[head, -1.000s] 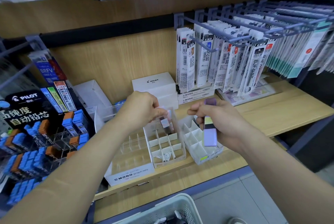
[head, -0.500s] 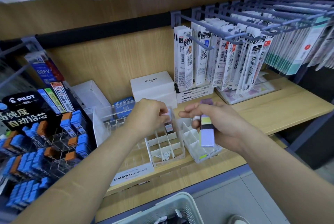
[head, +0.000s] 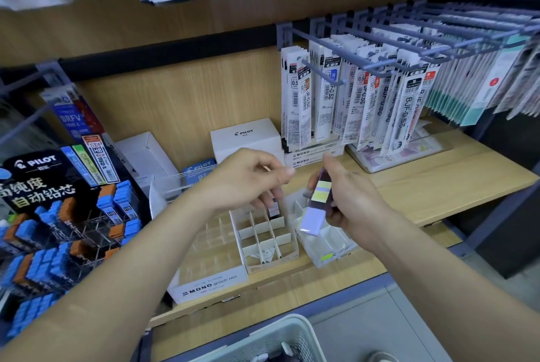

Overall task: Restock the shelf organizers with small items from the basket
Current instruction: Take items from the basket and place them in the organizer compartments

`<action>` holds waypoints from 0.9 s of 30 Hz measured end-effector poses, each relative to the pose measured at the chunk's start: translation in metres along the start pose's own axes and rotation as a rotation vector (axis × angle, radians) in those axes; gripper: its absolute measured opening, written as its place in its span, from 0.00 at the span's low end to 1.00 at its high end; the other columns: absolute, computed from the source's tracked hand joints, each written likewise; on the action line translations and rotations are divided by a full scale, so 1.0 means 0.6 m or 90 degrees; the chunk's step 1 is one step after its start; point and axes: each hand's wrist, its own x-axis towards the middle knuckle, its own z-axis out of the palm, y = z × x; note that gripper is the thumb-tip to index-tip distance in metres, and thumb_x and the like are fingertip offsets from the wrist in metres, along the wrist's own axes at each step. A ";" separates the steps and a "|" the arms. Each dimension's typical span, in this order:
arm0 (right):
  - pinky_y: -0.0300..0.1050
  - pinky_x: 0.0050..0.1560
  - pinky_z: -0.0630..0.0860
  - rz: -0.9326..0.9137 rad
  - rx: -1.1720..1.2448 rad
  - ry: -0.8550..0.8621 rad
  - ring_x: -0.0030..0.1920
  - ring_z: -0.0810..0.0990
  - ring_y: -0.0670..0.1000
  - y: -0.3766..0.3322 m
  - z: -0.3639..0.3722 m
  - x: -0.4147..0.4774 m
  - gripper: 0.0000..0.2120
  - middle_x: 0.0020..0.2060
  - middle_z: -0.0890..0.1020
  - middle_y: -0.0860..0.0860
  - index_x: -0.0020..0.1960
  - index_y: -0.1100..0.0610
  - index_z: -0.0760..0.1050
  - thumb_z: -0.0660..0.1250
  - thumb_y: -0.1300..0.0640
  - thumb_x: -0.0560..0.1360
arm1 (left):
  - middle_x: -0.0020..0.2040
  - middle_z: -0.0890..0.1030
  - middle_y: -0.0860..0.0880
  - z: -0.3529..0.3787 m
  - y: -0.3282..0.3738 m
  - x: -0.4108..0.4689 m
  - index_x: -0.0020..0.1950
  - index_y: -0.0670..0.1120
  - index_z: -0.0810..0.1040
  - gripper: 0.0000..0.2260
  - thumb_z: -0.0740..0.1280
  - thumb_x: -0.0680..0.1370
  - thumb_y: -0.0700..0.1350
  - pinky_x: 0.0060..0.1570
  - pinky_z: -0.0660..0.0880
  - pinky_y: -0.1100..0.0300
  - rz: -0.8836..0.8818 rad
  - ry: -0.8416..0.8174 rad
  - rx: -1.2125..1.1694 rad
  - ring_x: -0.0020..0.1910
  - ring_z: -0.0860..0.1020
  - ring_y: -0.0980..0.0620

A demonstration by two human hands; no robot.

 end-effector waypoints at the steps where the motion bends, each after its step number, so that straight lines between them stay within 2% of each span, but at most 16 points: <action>1: 0.38 0.26 0.59 -0.001 0.025 0.000 0.24 0.68 0.49 0.001 -0.001 0.001 0.23 0.26 0.78 0.53 0.37 0.57 0.75 0.55 0.44 0.82 | 0.45 0.83 0.46 -0.005 0.012 -0.012 0.49 0.47 0.77 0.14 0.73 0.72 0.55 0.42 0.79 0.53 0.013 -0.064 -0.017 0.37 0.81 0.49; 3: 0.38 0.24 0.58 -0.001 0.079 0.000 0.22 0.66 0.47 0.002 -0.003 0.002 0.18 0.23 0.75 0.52 0.42 0.58 0.74 0.58 0.46 0.82 | 0.51 0.79 0.55 -0.003 0.030 -0.037 0.52 0.55 0.73 0.20 0.77 0.66 0.55 0.44 0.78 0.57 0.076 -0.156 0.110 0.43 0.81 0.52; 4: 0.37 0.24 0.58 -0.003 0.095 -0.003 0.22 0.66 0.47 0.002 -0.004 0.002 0.15 0.22 0.74 0.51 0.43 0.59 0.74 0.60 0.49 0.82 | 0.52 0.77 0.58 0.003 0.035 -0.046 0.52 0.57 0.71 0.22 0.78 0.65 0.54 0.44 0.78 0.59 0.116 -0.160 0.201 0.43 0.80 0.54; 6: 0.36 0.22 0.59 -0.009 0.107 -0.022 0.22 0.66 0.46 0.000 -0.004 0.001 0.12 0.22 0.74 0.50 0.44 0.59 0.73 0.60 0.53 0.82 | 0.48 0.78 0.60 0.020 0.035 -0.051 0.51 0.58 0.73 0.17 0.77 0.67 0.52 0.42 0.77 0.61 0.203 -0.066 0.286 0.39 0.78 0.56; 7: 0.36 0.22 0.59 -0.009 0.111 -0.033 0.23 0.65 0.46 0.000 -0.003 -0.001 0.12 0.22 0.74 0.50 0.43 0.58 0.74 0.60 0.53 0.82 | 0.45 0.80 0.58 0.025 0.035 -0.050 0.49 0.57 0.76 0.13 0.76 0.69 0.50 0.41 0.77 0.59 0.222 -0.012 0.249 0.36 0.78 0.55; 9: 0.38 0.24 0.59 -0.012 0.108 -0.057 0.24 0.66 0.47 -0.002 -0.002 -0.005 0.15 0.25 0.75 0.51 0.43 0.57 0.77 0.60 0.49 0.81 | 0.37 0.82 0.50 0.020 0.037 -0.043 0.45 0.51 0.79 0.03 0.72 0.74 0.47 0.38 0.79 0.56 0.177 0.076 0.071 0.31 0.79 0.51; 10: 0.38 0.26 0.60 -0.024 0.095 -0.073 0.25 0.67 0.48 -0.002 -0.002 -0.007 0.16 0.26 0.75 0.52 0.44 0.57 0.78 0.61 0.46 0.81 | 0.34 0.82 0.47 0.012 0.039 -0.039 0.44 0.48 0.80 0.03 0.69 0.76 0.46 0.33 0.79 0.56 0.142 0.115 -0.009 0.28 0.79 0.51; 12: 0.39 0.28 0.62 -0.062 0.068 -0.100 0.27 0.68 0.47 -0.002 -0.002 -0.009 0.16 0.28 0.76 0.51 0.42 0.56 0.79 0.63 0.44 0.79 | 0.29 0.80 0.44 -0.007 0.039 -0.035 0.45 0.39 0.79 0.10 0.66 0.78 0.47 0.26 0.75 0.61 0.087 0.156 -0.099 0.23 0.75 0.52; 14: 0.38 0.28 0.63 -0.096 0.057 -0.110 0.26 0.68 0.46 0.000 -0.003 -0.009 0.15 0.27 0.76 0.50 0.41 0.56 0.79 0.65 0.47 0.79 | 0.28 0.79 0.44 -0.014 0.034 -0.033 0.47 0.37 0.78 0.13 0.64 0.79 0.47 0.24 0.71 0.63 0.064 0.154 -0.114 0.22 0.73 0.53; 17: 0.36 0.26 0.63 -0.117 0.031 -0.111 0.25 0.67 0.46 0.003 -0.003 -0.005 0.14 0.25 0.76 0.50 0.43 0.59 0.79 0.63 0.50 0.80 | 0.30 0.80 0.43 -0.014 0.026 -0.032 0.51 0.41 0.78 0.09 0.66 0.78 0.47 0.26 0.73 0.62 0.053 0.112 -0.155 0.23 0.74 0.52; 20: 0.36 0.24 0.61 -0.109 0.037 -0.106 0.24 0.66 0.45 0.004 -0.002 -0.001 0.14 0.25 0.75 0.50 0.41 0.58 0.77 0.63 0.51 0.80 | 0.35 0.82 0.44 -0.029 0.019 -0.029 0.54 0.43 0.78 0.13 0.69 0.71 0.46 0.34 0.78 0.62 0.056 0.038 -0.201 0.30 0.78 0.52; 24: 0.36 0.25 0.60 -0.109 0.032 -0.110 0.24 0.66 0.45 0.005 0.001 0.000 0.14 0.25 0.75 0.50 0.41 0.60 0.76 0.64 0.51 0.80 | 0.40 0.84 0.45 -0.048 0.007 -0.028 0.53 0.44 0.80 0.14 0.70 0.68 0.44 0.42 0.80 0.62 0.072 0.028 -0.147 0.37 0.82 0.53; 27: 0.37 0.26 0.61 -0.084 0.046 -0.116 0.24 0.67 0.46 0.004 0.001 -0.003 0.13 0.27 0.75 0.51 0.42 0.59 0.76 0.63 0.52 0.81 | 0.36 0.83 0.42 -0.055 0.007 -0.027 0.47 0.45 0.83 0.12 0.72 0.66 0.47 0.36 0.78 0.62 0.077 0.064 -0.106 0.32 0.78 0.52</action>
